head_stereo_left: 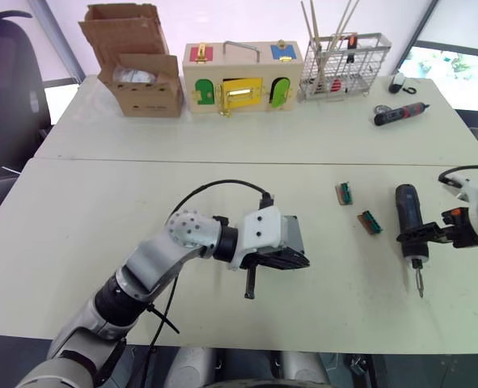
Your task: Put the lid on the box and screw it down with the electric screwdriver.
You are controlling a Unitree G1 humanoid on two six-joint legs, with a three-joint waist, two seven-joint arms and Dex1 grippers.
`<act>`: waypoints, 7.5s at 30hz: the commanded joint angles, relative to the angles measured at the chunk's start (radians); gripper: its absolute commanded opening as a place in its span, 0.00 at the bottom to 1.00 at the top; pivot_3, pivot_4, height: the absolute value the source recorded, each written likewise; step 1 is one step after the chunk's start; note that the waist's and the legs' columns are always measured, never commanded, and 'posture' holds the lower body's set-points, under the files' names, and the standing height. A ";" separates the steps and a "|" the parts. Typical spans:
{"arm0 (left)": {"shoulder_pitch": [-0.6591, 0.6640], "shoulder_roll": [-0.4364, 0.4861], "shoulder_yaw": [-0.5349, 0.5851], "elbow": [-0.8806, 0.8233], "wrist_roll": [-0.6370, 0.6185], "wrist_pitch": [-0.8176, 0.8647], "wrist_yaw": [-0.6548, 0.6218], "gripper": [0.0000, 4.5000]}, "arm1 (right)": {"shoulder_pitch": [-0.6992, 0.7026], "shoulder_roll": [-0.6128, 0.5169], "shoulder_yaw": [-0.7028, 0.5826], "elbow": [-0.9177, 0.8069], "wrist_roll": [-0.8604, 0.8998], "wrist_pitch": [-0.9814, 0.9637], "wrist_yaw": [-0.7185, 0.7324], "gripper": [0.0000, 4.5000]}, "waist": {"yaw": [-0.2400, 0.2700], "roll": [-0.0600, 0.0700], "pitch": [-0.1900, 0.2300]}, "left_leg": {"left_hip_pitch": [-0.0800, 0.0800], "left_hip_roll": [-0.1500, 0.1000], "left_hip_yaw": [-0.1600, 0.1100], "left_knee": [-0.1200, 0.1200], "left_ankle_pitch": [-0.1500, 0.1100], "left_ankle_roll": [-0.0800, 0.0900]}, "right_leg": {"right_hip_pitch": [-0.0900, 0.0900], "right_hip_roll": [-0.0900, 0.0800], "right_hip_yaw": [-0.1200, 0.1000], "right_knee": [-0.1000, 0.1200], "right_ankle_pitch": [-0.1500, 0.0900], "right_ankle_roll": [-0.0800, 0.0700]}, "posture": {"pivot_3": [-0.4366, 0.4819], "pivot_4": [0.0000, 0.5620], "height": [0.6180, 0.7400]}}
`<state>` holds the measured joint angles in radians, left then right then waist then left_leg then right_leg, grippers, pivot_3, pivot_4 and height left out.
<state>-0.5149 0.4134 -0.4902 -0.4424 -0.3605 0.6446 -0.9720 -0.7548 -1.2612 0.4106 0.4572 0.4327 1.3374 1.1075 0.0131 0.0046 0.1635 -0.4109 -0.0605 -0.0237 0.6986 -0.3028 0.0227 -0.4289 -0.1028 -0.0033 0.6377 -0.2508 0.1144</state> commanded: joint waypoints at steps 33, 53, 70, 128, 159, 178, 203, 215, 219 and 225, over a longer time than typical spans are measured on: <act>0.000 0.017 -0.003 0.041 0.052 -0.057 0.061 0.00 | -0.239 0.078 -0.178 0.304 -0.364 -0.155 0.257 0.44 | -0.001 0.004 -0.004 | 0.000 -0.002 -0.001 0.001 0.000 -0.002 | 0.002 -0.001 -0.001 -0.004 0.001 0.000 | 0.48 0.27 0.62; -0.181 0.059 0.085 0.281 0.036 -0.145 -0.179 0.00 | -0.088 1.262 -1.592 -1.326 0.405 0.228 -0.814 0.44 | 0.023 0.015 -0.004 | -0.012 0.000 -0.003 0.001 0.006 -0.010 | -0.019 0.002 0.000 0.023 0.001 0.000 | 0.48 0.27 0.62; -0.148 0.057 0.070 0.265 0.128 -0.141 -0.110 0.00 | 0.456 1.117 -0.732 -1.400 0.047 -0.504 -0.903 0.44 | -0.026 0.014 -0.004 | -0.011 -0.008 -0.003 0.002 0.006 -0.005 | -0.018 0.000 0.000 0.025 -0.001 0.002 | 0.48 0.27 0.62; -0.090 0.064 0.004 0.267 0.193 -0.075 -0.099 0.00 | 0.840 1.043 -0.345 -1.070 -0.220 -0.987 -0.862 0.44 | -0.021 -0.011 -0.017 | 0.010 -0.007 -0.007 0.000 0.001 0.003 | 0.006 0.001 0.000 0.014 -0.004 0.004 | 0.48 0.27 0.62; -0.089 0.049 0.008 0.297 0.193 -0.090 -0.100 0.00 | 0.742 0.949 -0.467 -1.234 -0.099 -0.829 -0.843 0.44 | -0.011 -0.016 -0.021 | 0.021 -0.006 -0.008 -0.005 -0.001 0.005 | 0.019 -0.001 0.000 0.007 -0.006 0.003 | 0.48 0.27 0.62; -0.220 -0.040 0.228 0.358 0.004 -0.096 -0.095 0.00 | 0.320 0.378 -0.989 -1.013 1.071 -0.415 -1.170 0.44 | 0.001 -0.008 -0.007 | 0.000 -0.011 -0.007 -0.001 -0.002 0.008 | 0.000 -0.011 -0.002 0.008 -0.005 0.003 | 0.48 0.27 0.62; -0.110 -0.057 0.027 0.071 0.017 -0.047 -0.082 0.00 | 0.369 -0.094 -0.511 -0.107 0.409 -0.030 -0.489 0.44 | 0.003 0.012 -0.004 | -0.005 -0.011 -0.003 0.001 -0.002 0.009 | 0.001 -0.011 -0.002 -0.002 -0.004 0.005 | 0.48 0.27 0.62; -0.107 0.026 0.087 0.069 0.011 -0.011 -0.047 0.00 | 0.290 -0.014 -0.401 -0.034 0.176 -0.083 -0.354 0.99 | 0.001 0.011 -0.003 | -0.005 -0.012 -0.003 0.001 -0.001 0.007 | 0.001 -0.011 -0.002 -0.002 -0.003 0.006 | 0.48 0.27 0.62; -0.122 0.025 0.104 0.094 0.021 -0.022 -0.033 0.00 | 0.282 -0.006 -0.432 -0.044 0.142 -0.092 -0.345 1.00 | 0.002 0.011 -0.003 | -0.005 -0.013 -0.003 0.002 -0.001 0.007 | 0.002 -0.012 -0.002 -0.002 -0.003 0.006 | 0.48 0.27 0.62; -0.167 0.085 0.154 0.177 0.061 -0.056 -0.033 0.00 | 0.224 -0.057 -0.565 -0.196 0.124 -0.189 -0.330 1.00 | -0.002 0.013 -0.003 | -0.005 -0.013 -0.003 0.001 0.000 0.006 | 0.000 -0.011 -0.002 -0.002 -0.002 0.008 | 0.48 0.27 0.62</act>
<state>-0.6712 0.4859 -0.3675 -0.2575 -0.3071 0.6109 -0.9980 -0.5122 -1.2854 -0.1009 0.3238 0.5622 1.1750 0.7663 0.0114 0.0175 0.1605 -0.4156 -0.0729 -0.0266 0.6987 -0.3025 0.0282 -0.4298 -0.1137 -0.0058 0.6367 -0.2531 0.1225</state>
